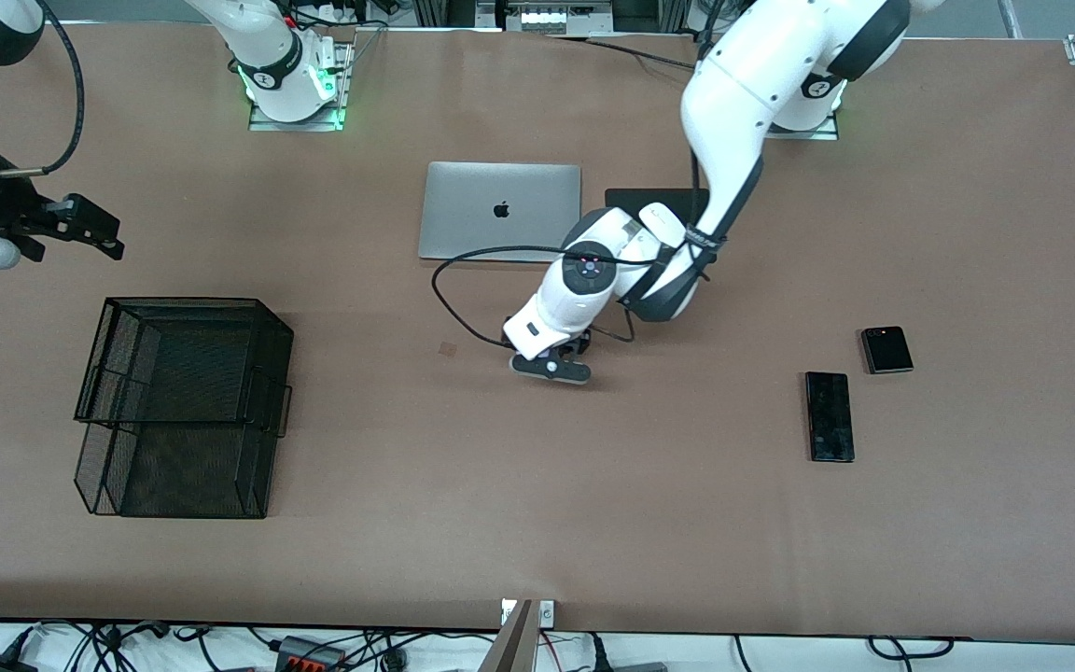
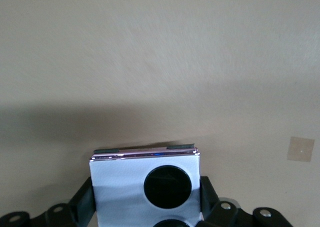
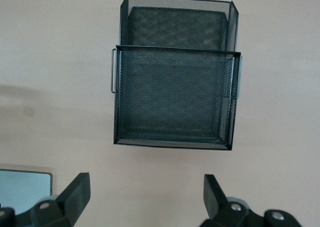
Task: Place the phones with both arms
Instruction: 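Carry the white phone with the left gripper to mid-table and release, then grasp the long black phone with the left gripper while the right gripper reaches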
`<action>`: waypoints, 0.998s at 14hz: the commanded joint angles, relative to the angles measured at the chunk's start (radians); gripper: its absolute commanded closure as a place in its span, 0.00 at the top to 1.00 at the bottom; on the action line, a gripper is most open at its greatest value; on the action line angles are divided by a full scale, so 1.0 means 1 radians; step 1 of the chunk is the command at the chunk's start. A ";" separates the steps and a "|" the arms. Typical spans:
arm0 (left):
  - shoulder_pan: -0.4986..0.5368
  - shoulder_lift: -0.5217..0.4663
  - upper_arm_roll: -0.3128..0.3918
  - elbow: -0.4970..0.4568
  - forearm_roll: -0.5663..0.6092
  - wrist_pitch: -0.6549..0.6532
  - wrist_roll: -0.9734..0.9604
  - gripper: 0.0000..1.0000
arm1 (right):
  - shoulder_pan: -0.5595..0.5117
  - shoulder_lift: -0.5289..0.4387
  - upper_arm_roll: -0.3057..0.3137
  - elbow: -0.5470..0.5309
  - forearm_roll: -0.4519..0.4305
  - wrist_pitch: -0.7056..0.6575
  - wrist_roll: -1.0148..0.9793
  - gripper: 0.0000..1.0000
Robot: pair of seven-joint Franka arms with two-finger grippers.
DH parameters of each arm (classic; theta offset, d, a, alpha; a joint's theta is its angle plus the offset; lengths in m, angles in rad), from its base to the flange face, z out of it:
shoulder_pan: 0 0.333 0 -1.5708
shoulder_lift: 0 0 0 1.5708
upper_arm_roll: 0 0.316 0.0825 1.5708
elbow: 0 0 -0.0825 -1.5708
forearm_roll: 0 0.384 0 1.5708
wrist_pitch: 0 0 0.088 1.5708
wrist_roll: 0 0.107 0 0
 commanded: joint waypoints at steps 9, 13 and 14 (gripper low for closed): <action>0.062 -0.149 0.125 0.028 0.041 -0.421 0.004 1.00 | 0.033 0.004 0.000 -0.011 -0.006 0.021 -0.003 1.00; 0.209 -0.185 0.154 0.028 0.210 -0.612 0.132 1.00 | 0.101 0.058 0.002 -0.011 -0.006 0.073 0.012 1.00; 0.256 -0.191 0.156 0.024 0.210 -0.630 0.229 1.00 | 0.118 0.078 0.002 -0.011 -0.005 0.095 0.012 1.00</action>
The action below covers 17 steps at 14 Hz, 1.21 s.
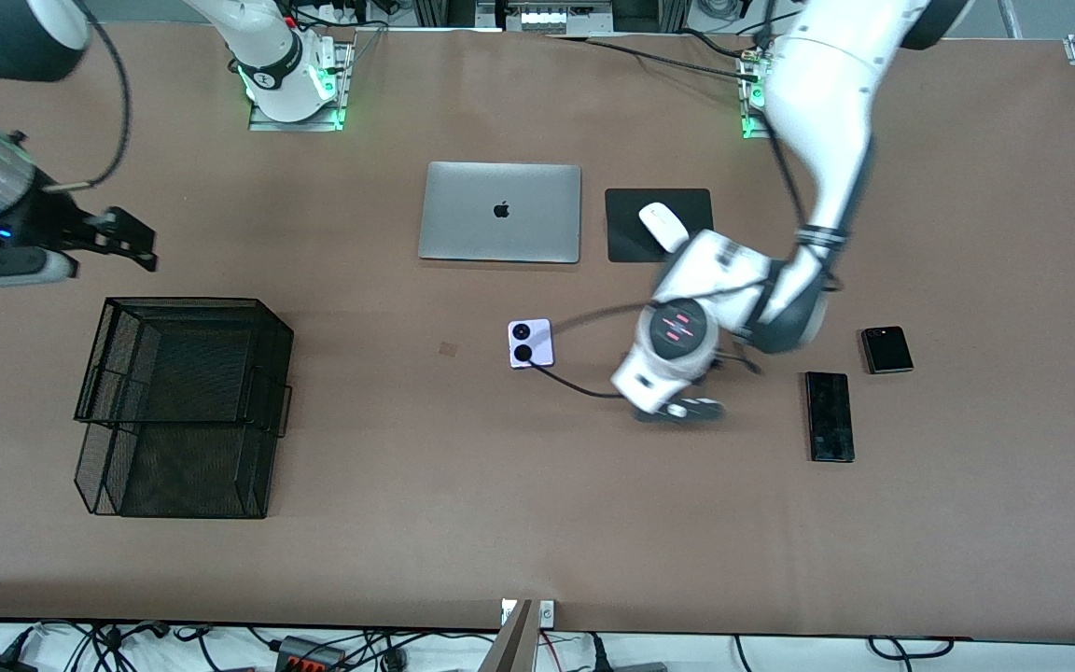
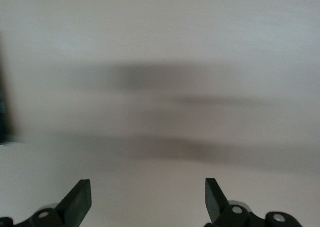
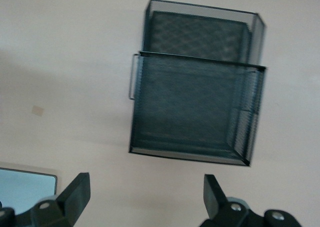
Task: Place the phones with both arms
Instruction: 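Grasp the long black phone with the left gripper while the right gripper reaches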
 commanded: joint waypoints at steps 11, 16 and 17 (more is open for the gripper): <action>0.409 -0.005 -0.031 -0.198 0.028 0.379 0.472 1.00 | 0.452 0.475 -0.004 0.155 0.008 0.263 0.299 1.00; 0.453 0.001 -0.077 -0.224 0.002 0.408 0.481 1.00 | 0.551 0.638 -0.004 0.190 0.008 0.497 0.423 1.00; 0.461 0.005 -0.077 -0.226 0.002 0.408 0.486 1.00 | 0.568 0.663 -0.004 0.201 0.008 0.531 0.447 1.00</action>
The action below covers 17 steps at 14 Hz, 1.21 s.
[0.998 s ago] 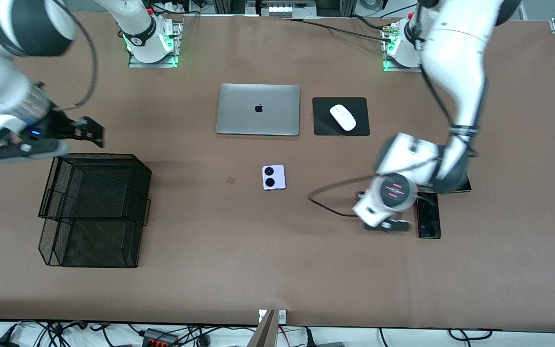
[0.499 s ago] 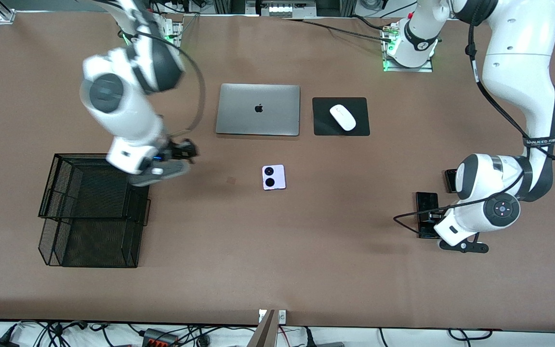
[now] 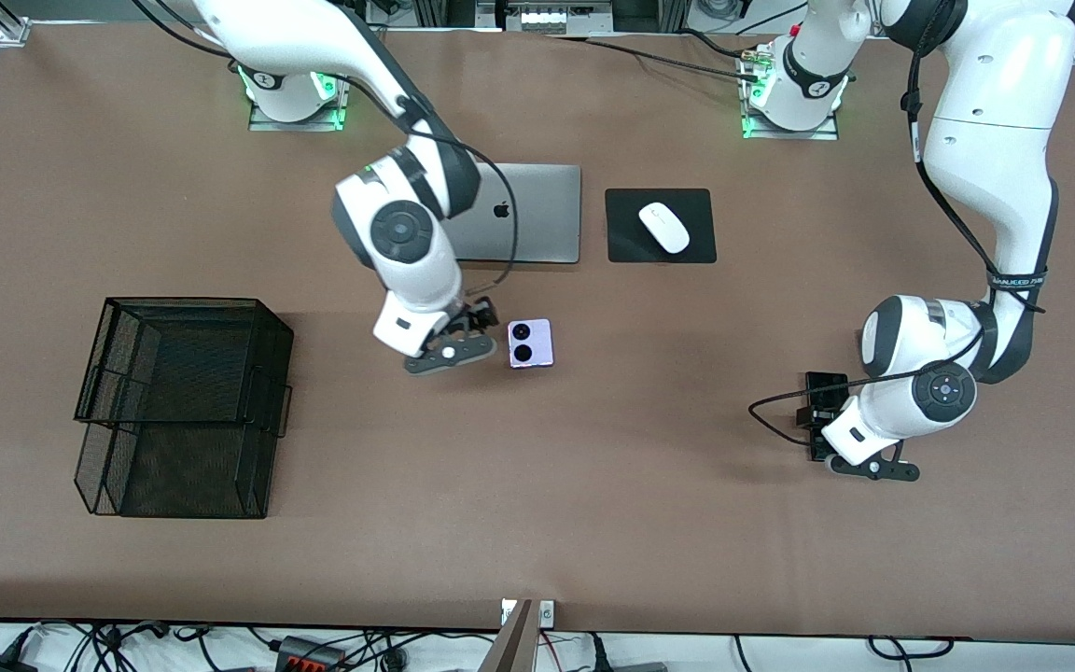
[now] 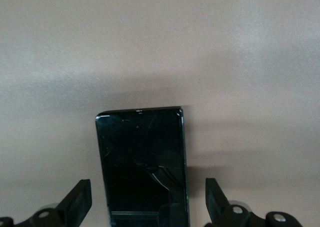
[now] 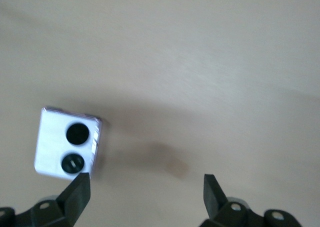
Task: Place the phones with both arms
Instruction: 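Grasp the long black phone with the left gripper while the right gripper reaches, then grasp the white phone with the right gripper while the left gripper lifts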
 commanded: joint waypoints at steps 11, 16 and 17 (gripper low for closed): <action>0.053 0.031 -0.040 -0.024 -0.018 0.015 0.042 1.00 | 0.137 0.233 -0.013 0.185 -0.005 0.081 0.301 1.00; 0.053 0.022 -0.040 -0.012 -0.018 0.000 0.042 0.25 | 0.140 0.259 -0.013 0.190 -0.005 0.112 0.322 1.00; 0.053 0.019 -0.040 -0.009 -0.018 -0.001 0.039 0.25 | 0.142 0.264 -0.013 0.190 -0.005 0.127 0.324 1.00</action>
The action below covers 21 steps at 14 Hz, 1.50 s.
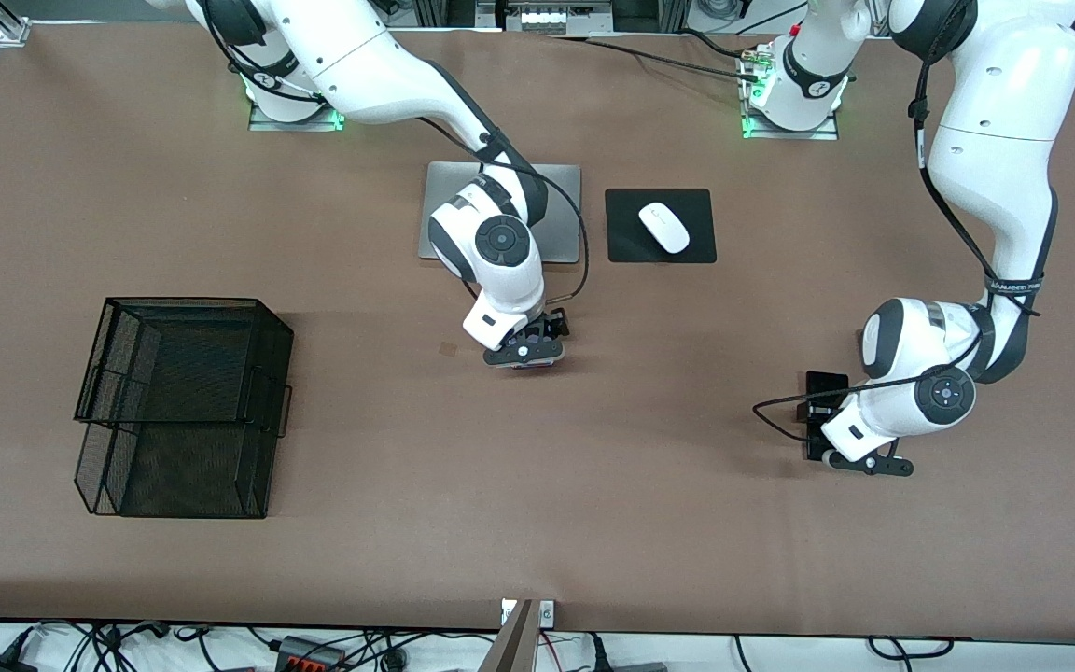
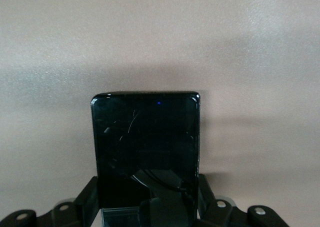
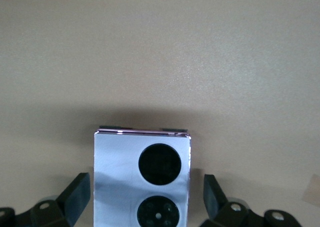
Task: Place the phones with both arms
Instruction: 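Grasp the white phone with the right gripper while the left gripper lifts, then drop the white phone into the basket while the left gripper carries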
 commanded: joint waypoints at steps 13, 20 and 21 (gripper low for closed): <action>0.001 -0.082 -0.103 0.240 -0.024 -0.434 0.019 0.25 | 0.001 -0.042 -0.033 0.031 -0.003 -0.090 0.017 0.17; -0.098 -0.091 -0.249 0.253 -0.113 -0.442 -0.136 0.25 | -0.224 -0.329 -0.089 -0.069 -0.008 -0.471 -0.038 0.17; -0.141 -0.072 -0.249 0.251 -0.113 -0.436 -0.227 0.25 | -0.256 -0.364 -0.091 -0.116 -0.008 -0.471 -0.058 0.17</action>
